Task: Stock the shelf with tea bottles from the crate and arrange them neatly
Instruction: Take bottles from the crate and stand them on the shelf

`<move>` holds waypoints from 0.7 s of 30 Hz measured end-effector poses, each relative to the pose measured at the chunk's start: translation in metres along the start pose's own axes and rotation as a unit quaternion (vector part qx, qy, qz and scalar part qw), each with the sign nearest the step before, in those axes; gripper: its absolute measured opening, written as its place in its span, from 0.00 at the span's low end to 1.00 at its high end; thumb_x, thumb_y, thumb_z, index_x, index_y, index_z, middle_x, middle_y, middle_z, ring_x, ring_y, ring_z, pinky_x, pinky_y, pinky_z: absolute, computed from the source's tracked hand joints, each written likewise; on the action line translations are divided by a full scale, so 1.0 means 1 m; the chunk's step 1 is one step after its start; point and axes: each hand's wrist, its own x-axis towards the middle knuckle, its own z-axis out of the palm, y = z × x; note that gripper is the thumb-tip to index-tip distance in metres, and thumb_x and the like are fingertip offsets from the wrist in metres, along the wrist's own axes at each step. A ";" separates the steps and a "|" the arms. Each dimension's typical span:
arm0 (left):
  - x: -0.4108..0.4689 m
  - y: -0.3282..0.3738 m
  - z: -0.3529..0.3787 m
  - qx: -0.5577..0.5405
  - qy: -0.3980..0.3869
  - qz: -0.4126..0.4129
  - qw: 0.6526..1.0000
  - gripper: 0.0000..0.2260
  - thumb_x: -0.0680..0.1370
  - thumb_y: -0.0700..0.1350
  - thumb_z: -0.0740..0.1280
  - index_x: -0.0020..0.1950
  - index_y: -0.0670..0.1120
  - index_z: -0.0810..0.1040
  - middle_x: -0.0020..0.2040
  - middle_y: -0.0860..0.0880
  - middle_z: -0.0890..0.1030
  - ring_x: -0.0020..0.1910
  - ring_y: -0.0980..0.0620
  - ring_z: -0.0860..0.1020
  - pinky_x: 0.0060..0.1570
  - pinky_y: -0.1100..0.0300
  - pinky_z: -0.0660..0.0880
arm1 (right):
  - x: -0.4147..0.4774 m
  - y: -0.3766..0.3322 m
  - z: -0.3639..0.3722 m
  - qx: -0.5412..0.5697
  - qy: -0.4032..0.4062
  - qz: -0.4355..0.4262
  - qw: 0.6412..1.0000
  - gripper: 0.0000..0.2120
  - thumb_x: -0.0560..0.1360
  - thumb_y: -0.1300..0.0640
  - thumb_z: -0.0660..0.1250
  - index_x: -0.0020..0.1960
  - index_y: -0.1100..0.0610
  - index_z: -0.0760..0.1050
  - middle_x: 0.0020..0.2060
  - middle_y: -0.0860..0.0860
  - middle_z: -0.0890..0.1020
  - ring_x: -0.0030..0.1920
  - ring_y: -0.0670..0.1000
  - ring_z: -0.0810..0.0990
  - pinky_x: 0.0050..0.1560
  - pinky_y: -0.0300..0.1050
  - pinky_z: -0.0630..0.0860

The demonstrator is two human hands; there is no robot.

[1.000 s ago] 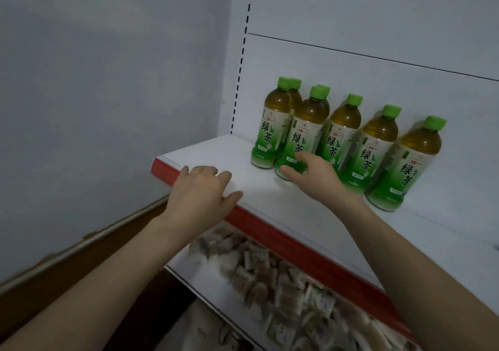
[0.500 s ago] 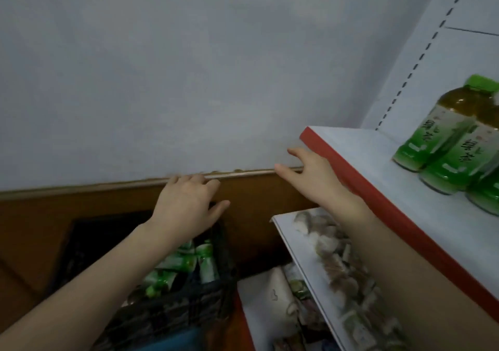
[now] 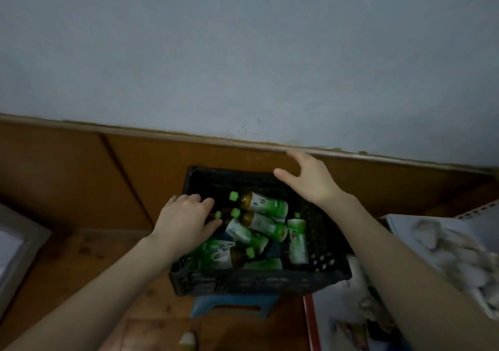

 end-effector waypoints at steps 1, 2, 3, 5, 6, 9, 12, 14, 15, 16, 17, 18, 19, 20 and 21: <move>0.005 -0.006 0.008 -0.002 -0.012 -0.001 1.000 0.23 0.78 0.59 0.57 0.68 0.47 0.69 0.57 0.47 0.77 0.57 0.46 0.75 0.59 0.54 0.70 | 0.007 0.003 0.011 -0.006 -0.016 0.010 1.000 0.29 0.76 0.47 0.62 0.73 0.57 0.59 0.72 0.54 0.65 0.71 0.54 0.63 0.68 0.47 0.63; 0.010 -0.010 0.015 -0.007 -0.025 -0.002 1.000 0.23 0.78 0.59 0.57 0.68 0.47 0.68 0.58 0.47 0.77 0.57 0.46 0.75 0.58 0.54 0.70 | 0.013 0.008 0.022 -0.009 -0.030 0.021 0.999 0.30 0.76 0.47 0.62 0.73 0.58 0.58 0.72 0.54 0.65 0.71 0.54 0.63 0.68 0.47 0.63; 0.014 -0.014 0.022 -0.013 -0.037 -0.001 0.999 0.23 0.78 0.58 0.57 0.69 0.47 0.68 0.58 0.46 0.77 0.58 0.46 0.75 0.59 0.54 0.71 | 0.018 0.015 0.032 -0.008 -0.044 0.032 0.998 0.30 0.76 0.47 0.62 0.73 0.58 0.58 0.72 0.54 0.65 0.71 0.54 0.63 0.68 0.47 0.63; 0.024 -0.018 0.039 -0.018 -0.057 0.002 0.998 0.23 0.78 0.58 0.57 0.69 0.47 0.67 0.58 0.46 0.77 0.58 0.46 0.74 0.59 0.54 0.71 | 0.026 0.032 0.052 -0.005 -0.073 0.059 0.996 0.30 0.76 0.47 0.62 0.73 0.58 0.57 0.72 0.54 0.65 0.71 0.54 0.63 0.68 0.47 0.64; 0.028 -0.019 0.046 -0.017 -0.066 0.002 0.998 0.23 0.78 0.58 0.57 0.69 0.47 0.66 0.58 0.46 0.76 0.58 0.46 0.74 0.58 0.54 0.71 | 0.030 0.040 0.060 -0.008 -0.086 0.071 0.994 0.31 0.76 0.47 0.62 0.73 0.58 0.57 0.72 0.54 0.64 0.71 0.54 0.64 0.68 0.47 0.64; 0.043 -0.019 0.072 -0.021 -0.101 -0.005 0.995 0.23 0.78 0.57 0.57 0.69 0.46 0.66 0.59 0.45 0.75 0.59 0.45 0.74 0.56 0.55 0.72 | 0.044 0.069 0.085 -0.024 -0.117 0.101 0.988 0.32 0.76 0.48 0.63 0.74 0.58 0.56 0.72 0.55 0.64 0.71 0.55 0.64 0.67 0.47 0.64; 0.058 -0.018 0.098 -0.025 -0.139 -0.015 0.990 0.23 0.78 0.56 0.58 0.70 0.46 0.65 0.61 0.44 0.74 0.61 0.44 0.72 0.57 0.54 0.71 | 0.061 0.097 0.106 -0.030 -0.130 0.114 0.984 0.29 0.75 0.49 0.64 0.71 0.61 0.60 0.67 0.58 0.70 0.66 0.58 0.70 0.61 0.49 0.69; 0.067 -0.019 0.120 -0.029 -0.167 -0.018 0.985 0.25 0.78 0.56 0.59 0.71 0.46 0.63 0.63 0.43 0.73 0.61 0.43 0.72 0.57 0.53 0.72 | 0.074 0.114 0.124 -0.034 -0.138 0.102 0.985 0.24 0.74 0.51 0.66 0.66 0.60 0.66 0.60 0.59 0.75 0.60 0.58 0.74 0.57 0.50 0.73; 0.072 -0.019 0.133 -0.029 -0.183 -0.022 0.982 0.26 0.77 0.57 0.60 0.71 0.46 0.62 0.63 0.43 0.72 0.62 0.43 0.72 0.57 0.52 0.72 | 0.082 0.124 0.135 -0.038 -0.141 0.094 0.985 0.22 0.74 0.52 0.67 0.64 0.60 0.68 0.57 0.59 0.76 0.58 0.59 0.75 0.55 0.51 0.74; 0.076 -0.020 0.145 -0.029 -0.198 -0.025 0.979 0.27 0.77 0.57 0.60 0.72 0.46 0.61 0.64 0.43 0.72 0.62 0.43 0.71 0.58 0.52 0.72 | 0.090 0.133 0.146 -0.043 -0.143 0.085 0.985 0.22 0.73 0.53 0.67 0.64 0.60 0.68 0.57 0.59 0.76 0.58 0.59 0.75 0.55 0.51 0.74; 0.081 -0.020 0.158 -0.029 -0.213 -0.026 0.976 0.27 0.77 0.57 0.60 0.72 0.46 0.60 0.65 0.43 0.71 0.62 0.42 0.71 0.58 0.51 0.72 | 0.097 0.141 0.157 -0.049 -0.144 0.077 0.985 0.23 0.73 0.54 0.68 0.64 0.61 0.68 0.58 0.59 0.75 0.59 0.59 0.74 0.57 0.51 0.73; 0.084 -0.019 0.169 -0.031 -0.226 -0.028 0.973 0.28 0.77 0.57 0.61 0.73 0.46 0.59 0.65 0.42 0.70 0.63 0.42 0.70 0.58 0.51 0.72 | 0.105 0.148 0.167 -0.059 -0.146 0.069 0.985 0.24 0.73 0.54 0.68 0.66 0.61 0.67 0.60 0.59 0.74 0.61 0.59 0.72 0.58 0.51 0.72; 0.088 -0.019 0.181 -0.035 -0.239 -0.031 0.970 0.28 0.77 0.57 0.61 0.72 0.47 0.59 0.65 0.42 0.70 0.63 0.42 0.69 0.58 0.50 0.72 | 0.112 0.153 0.176 -0.068 -0.150 0.062 0.984 0.25 0.73 0.54 0.68 0.67 0.61 0.65 0.62 0.59 0.73 0.63 0.59 0.71 0.59 0.52 0.72; 0.091 -0.019 0.191 -0.043 -0.249 -0.033 0.967 0.28 0.76 0.56 0.62 0.72 0.47 0.59 0.66 0.43 0.69 0.64 0.42 0.69 0.58 0.51 0.71 | 0.119 0.158 0.186 -0.078 -0.156 0.056 0.983 0.27 0.73 0.54 0.67 0.68 0.62 0.64 0.63 0.60 0.72 0.64 0.60 0.69 0.61 0.52 0.71; 0.094 -0.019 0.201 -0.051 -0.259 -0.035 0.964 0.29 0.76 0.56 0.63 0.73 0.47 0.59 0.67 0.43 0.69 0.65 0.43 0.68 0.58 0.51 0.71 | 0.125 0.163 0.195 -0.089 -0.160 0.049 0.982 0.27 0.73 0.54 0.67 0.68 0.62 0.63 0.64 0.60 0.71 0.65 0.60 0.69 0.61 0.52 0.70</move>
